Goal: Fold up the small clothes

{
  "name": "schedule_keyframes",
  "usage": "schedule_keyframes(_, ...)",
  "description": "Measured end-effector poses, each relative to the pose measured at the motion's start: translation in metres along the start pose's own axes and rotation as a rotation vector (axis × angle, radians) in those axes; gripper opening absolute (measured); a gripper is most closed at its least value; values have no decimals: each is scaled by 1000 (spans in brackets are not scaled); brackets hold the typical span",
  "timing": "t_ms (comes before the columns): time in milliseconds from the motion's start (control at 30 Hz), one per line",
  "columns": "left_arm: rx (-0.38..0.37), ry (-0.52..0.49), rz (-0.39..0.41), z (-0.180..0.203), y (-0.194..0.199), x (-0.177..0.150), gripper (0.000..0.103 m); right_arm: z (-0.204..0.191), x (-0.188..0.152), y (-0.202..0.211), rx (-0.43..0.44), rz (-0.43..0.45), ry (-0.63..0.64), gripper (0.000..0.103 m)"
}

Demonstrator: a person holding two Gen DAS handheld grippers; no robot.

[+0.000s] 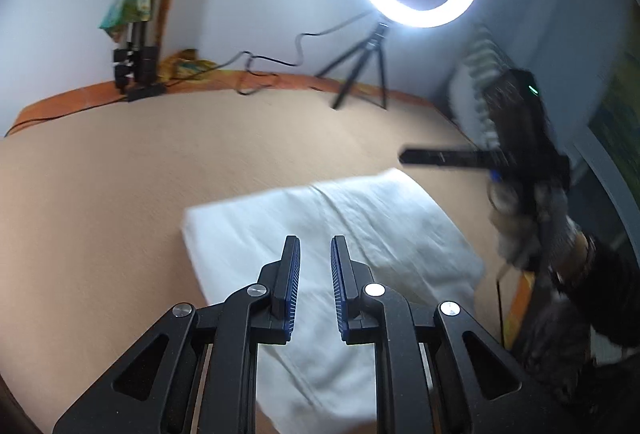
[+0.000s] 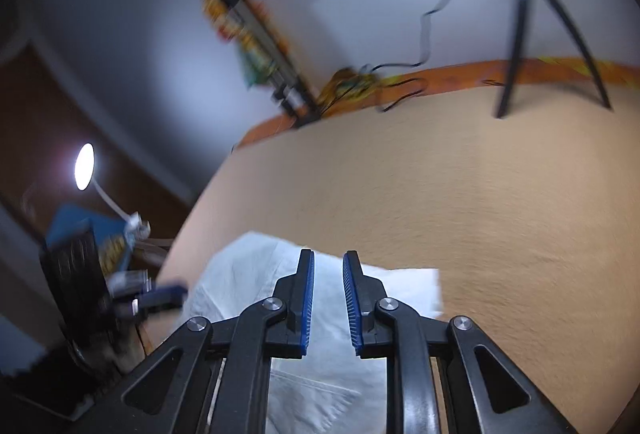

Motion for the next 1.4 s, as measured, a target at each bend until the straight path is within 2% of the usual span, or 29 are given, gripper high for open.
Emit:
schedule_keyframes(67, 51, -3, 18, -13, -13, 18, 14, -8, 3, -20, -17, -35, 48, 17)
schedule_keyframes(133, 50, 16, -2, -20, -30, 27, 14, -7, 1, -37, -42, -75, 69, 17)
schedule_keyframes(300, 162, -18, -66, -47, -68, 17, 14, 11, -15, -66, -94, -132, 51, 18)
schedule_keyframes(400, 196, -30, -47, -59, -67, 9, 15, 32, -25, -63, -187, -147, 38, 18)
schedule_keyframes(500, 243, -22, -23, -71, -52, 18, 15, 48, -28, -38, -209, -121, -24, 18)
schedule_keyframes(533, 241, 0, -12, -75, -41, 21, 15, 49, -29, -26, -215, -106, -36, 18)
schedule_keyframes(600, 225, 29, 14, -77, -22, 25, 15, 46, -31, -6, -210, -81, -47, 25)
schedule_keyframes(700, 167, 70, 36, -68, 15, 20, 15, 33, -39, 26, -192, -54, -56, 33)
schedule_keyframes(767, 114, 99, 29, -56, 32, 8, 15, 26, -49, 41, -174, -45, -72, 35)
schedule_keyframes(867, 59, 111, -11, -39, 38, -14, 15, 17, -62, 50, -131, -28, -118, 36)
schedule_keyframes(933, 65, 78, -46, -29, 33, -28, 15, 7, -74, 53, -117, -38, -120, 36)
schedule_keyframes(1000, 104, 55, -81, -30, 24, -43, 15, -2, -87, 53, -119, -65, -95, 35)
schedule_keyframes(1133, 185, 60, -160, -48, 7, -73, 15, -14, -117, 37, -129, -174, -65, 32)
schedule_keyframes(1200, 199, 54, -173, -50, 8, -81, 15, -16, -131, 32, -139, -222, -47, 32)
schedule_keyframes(1300, 208, 60, -154, -51, 21, -81, 15, -14, -135, 42, -124, -222, -50, 34)
schedule_keyframes(1367, 181, 133, -143, -57, 31, -81, 15, -10, -132, 53, -123, -190, -61, 36)
schedule_keyframes(1400, 161, 181, -141, -60, 36, -82, 18, -7, -129, 59, -117, -166, -73, 40)
Point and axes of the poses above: each gripper's, at about its wrist camera, not at the fingertips, and y roughly against the way its jaws point, z to its right, x to its top, the point moved 8 cm from there along -y, roughly the way its jaws point, and after that the axes turned 13 degrees about y, right-handed, at the moved point
